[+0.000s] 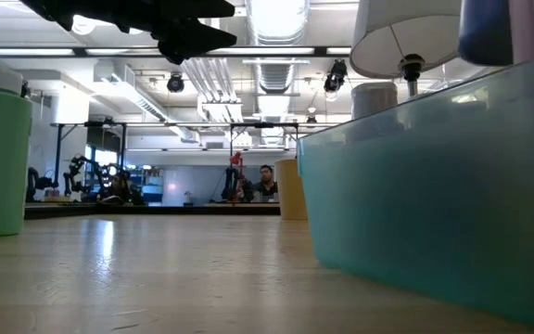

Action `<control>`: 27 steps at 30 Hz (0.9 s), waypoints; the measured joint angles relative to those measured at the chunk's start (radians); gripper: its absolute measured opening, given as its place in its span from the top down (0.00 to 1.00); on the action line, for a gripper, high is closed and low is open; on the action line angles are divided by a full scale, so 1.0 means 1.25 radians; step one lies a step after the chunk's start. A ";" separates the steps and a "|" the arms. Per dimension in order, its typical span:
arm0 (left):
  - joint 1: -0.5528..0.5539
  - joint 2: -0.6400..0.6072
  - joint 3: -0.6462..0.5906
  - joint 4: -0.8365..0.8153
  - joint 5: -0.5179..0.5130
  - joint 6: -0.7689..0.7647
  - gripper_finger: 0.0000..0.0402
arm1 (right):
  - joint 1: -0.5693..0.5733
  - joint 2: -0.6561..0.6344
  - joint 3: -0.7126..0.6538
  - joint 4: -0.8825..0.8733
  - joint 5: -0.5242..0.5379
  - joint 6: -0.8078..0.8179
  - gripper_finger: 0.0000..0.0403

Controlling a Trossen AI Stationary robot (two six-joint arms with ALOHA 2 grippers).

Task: Pick & Place Paint Supplies
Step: Put the purple paint bottle into the green bin

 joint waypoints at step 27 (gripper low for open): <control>0.000 0.000 0.000 0.000 0.000 0.000 0.15 | -0.001 0.000 -0.104 0.059 -0.028 -0.006 0.72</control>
